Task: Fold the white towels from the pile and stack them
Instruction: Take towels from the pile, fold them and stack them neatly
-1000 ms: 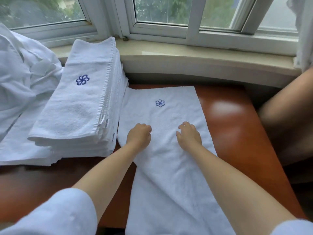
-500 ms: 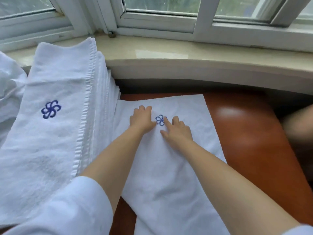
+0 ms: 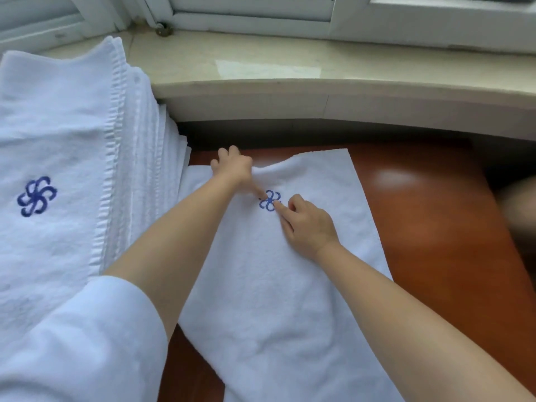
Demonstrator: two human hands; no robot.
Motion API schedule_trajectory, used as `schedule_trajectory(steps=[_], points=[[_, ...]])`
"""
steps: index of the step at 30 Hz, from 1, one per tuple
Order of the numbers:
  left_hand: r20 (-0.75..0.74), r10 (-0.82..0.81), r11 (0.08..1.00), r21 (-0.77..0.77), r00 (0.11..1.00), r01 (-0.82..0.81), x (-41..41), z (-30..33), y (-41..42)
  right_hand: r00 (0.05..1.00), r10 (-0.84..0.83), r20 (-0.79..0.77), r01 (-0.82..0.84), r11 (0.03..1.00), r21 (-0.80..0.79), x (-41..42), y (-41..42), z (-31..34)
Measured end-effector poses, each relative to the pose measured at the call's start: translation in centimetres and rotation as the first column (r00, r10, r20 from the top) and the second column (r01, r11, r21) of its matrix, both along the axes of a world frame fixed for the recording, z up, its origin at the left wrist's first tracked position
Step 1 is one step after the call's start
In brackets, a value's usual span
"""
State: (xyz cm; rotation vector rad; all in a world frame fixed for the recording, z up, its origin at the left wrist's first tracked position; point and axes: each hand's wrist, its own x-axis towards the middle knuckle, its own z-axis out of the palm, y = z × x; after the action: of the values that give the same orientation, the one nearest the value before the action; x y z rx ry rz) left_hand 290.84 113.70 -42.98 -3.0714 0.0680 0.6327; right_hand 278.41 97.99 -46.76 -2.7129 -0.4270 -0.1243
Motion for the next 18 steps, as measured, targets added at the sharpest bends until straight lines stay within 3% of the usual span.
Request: schedule_trajectory(steps=[2, 3, 4, 5, 6, 7, 8, 10, 15, 18], points=[[0.06, -0.046, 0.994, -0.092, 0.997, 0.051, -1.0, 0.7, -0.6, 0.994, -0.06, -0.094, 0.058, 0.998, -0.018, -0.2, 0.5, 0.2], [0.12, -0.065, 0.983, -0.162, 0.991, 0.084, -2.0, 1.1, -0.8, 0.972, -0.142, -0.189, 0.157, 0.986, 0.064, -0.3, 1.0, 0.5], [0.224, -0.102, 0.967, -0.205, 0.969, 0.149, -3.2, 1.2, -1.0, 0.902, -0.258, -0.345, 0.347, 0.91, 0.226, -0.2, 1.5, 1.1], [0.373, -0.152, 0.944, -0.221, 0.915, 0.247, -5.0, 1.3, -1.1, 0.772, -0.326, -0.546, 0.581, 0.709, 0.4, 0.0, 2.0, 1.9], [0.512, -0.203, 0.903, -0.232, 0.835, 0.362, -6.9, 1.0, -1.1, 0.628, -0.301, -0.718, 0.763, 0.422, 0.49, 0.2, 2.3, 2.9], [0.595, -0.251, 0.856, -0.233, 0.764, 0.462, -9.0, 0.9, -1.0, 0.517, -0.232, -0.824, 0.855, 0.197, 0.48, 0.5, 2.4, 3.7], [0.647, -0.311, 0.803, -0.213, 0.697, 0.556, -11.1, 0.4, -1.0, 0.468, -0.163, -0.868, 0.883, 0.113, 0.455, 0.9, 2.2, 4.3], [0.667, -0.427, 0.727, -0.149, 0.611, 0.671, -14.5, -0.9, -0.9, 0.436, -0.135, -0.89, 0.897, 0.141, 0.418, 1.1, 1.9, 5.2], [0.527, -0.398, 0.791, -0.217, 0.751, 0.572, -17.2, -0.9, 0.2, 0.429, -0.451, -0.782, 0.886, 0.379, 0.268, -1.2, 0.8, 3.7], [0.476, -0.328, 0.817, -0.291, 0.816, 0.498, -17.5, -0.4, 1.0, 0.439, -0.47, -0.766, 0.884, 0.38, 0.273, -2.0, 0.4, 3.2]])
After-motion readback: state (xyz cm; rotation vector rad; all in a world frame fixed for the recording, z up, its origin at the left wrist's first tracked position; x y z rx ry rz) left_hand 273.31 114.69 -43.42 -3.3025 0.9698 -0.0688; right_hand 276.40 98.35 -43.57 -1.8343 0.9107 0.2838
